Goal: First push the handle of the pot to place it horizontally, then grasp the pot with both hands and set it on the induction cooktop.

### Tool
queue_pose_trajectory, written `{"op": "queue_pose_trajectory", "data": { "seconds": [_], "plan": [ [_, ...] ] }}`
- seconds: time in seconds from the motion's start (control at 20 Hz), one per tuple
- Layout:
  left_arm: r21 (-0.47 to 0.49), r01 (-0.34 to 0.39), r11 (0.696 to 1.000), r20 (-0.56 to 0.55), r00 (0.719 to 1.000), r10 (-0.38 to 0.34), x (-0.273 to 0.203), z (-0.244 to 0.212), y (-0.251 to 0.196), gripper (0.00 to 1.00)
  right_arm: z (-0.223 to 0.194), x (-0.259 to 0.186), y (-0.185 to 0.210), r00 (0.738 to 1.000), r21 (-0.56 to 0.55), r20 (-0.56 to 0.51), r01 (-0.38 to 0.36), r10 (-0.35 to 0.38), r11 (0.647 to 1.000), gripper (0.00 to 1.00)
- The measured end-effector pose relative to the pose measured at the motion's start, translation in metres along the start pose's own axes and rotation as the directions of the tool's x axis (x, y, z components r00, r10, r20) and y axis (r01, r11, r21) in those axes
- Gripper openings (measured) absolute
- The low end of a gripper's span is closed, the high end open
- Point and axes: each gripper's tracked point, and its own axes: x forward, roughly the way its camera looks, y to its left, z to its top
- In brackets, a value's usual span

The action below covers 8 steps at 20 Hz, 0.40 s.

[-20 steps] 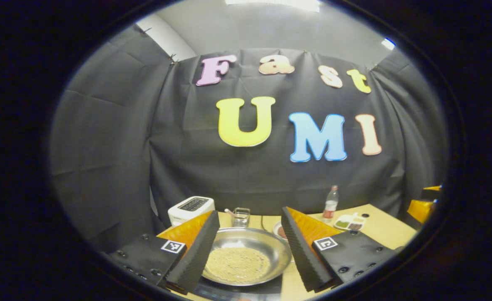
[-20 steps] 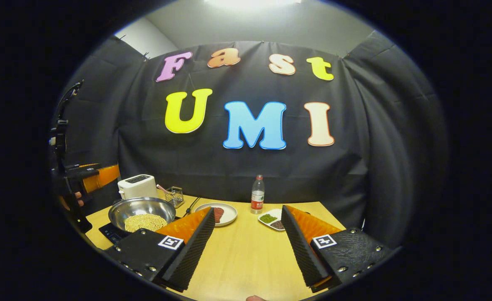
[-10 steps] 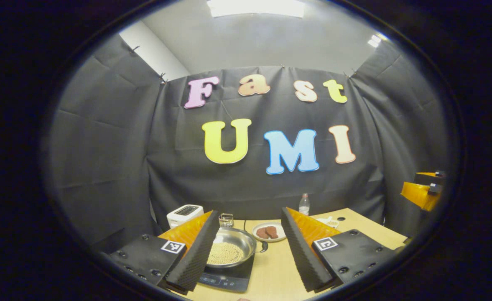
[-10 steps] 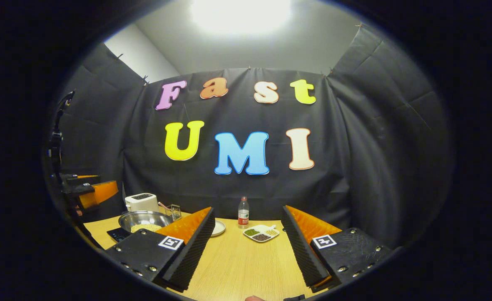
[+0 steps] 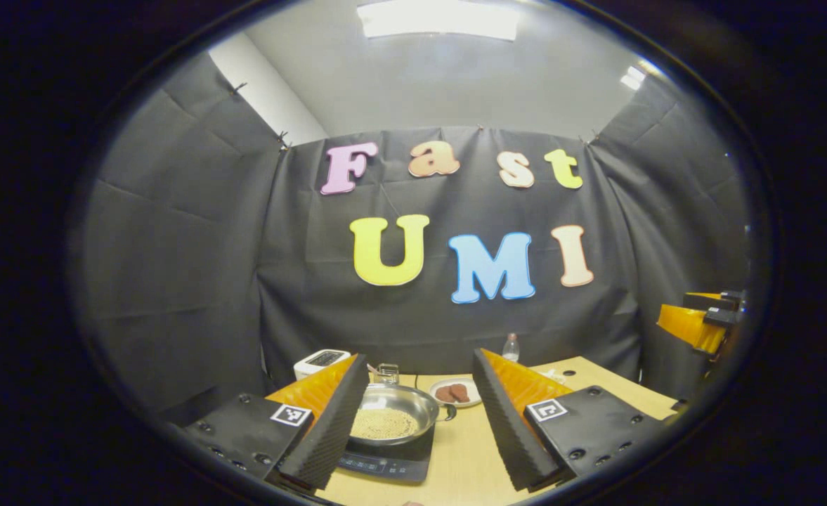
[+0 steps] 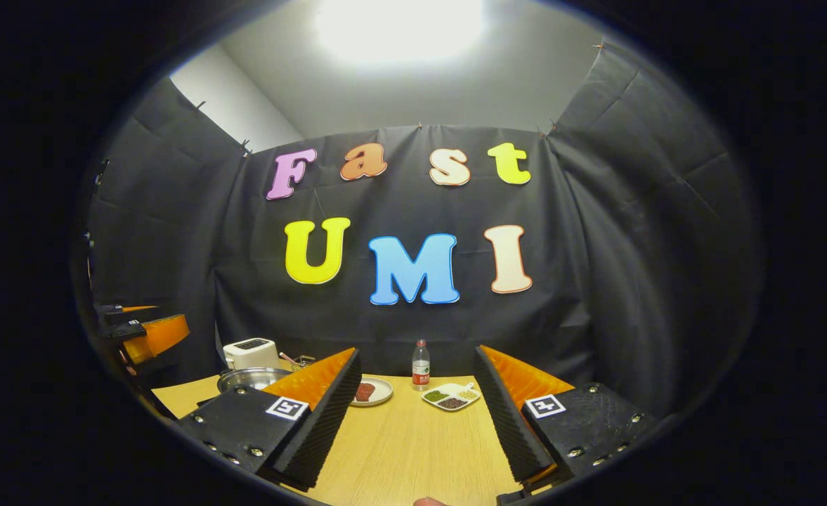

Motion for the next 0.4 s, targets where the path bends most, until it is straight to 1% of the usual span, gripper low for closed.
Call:
{"op": "queue_pose_trajectory", "data": {
  "seconds": [0.25, 0.4],
  "plan": [
    [0.022, 0.004, 1.000, 0.018, 1.000, -0.005, -0.001, 0.005, 0.008, 0.90, 0.002, -0.002, 0.007, 1.000, -0.016, 0.002, 0.001, -0.001, 1.000, 0.96],
    [0.008, 0.007, 1.000, 0.027, 1.000, -0.007, 0.003, 0.009, 0.006, 0.90, 0.008, 0.002, 0.011, 1.000, -0.019, 0.011, 0.005, -0.005, 1.000, 0.96]
  ]
}}
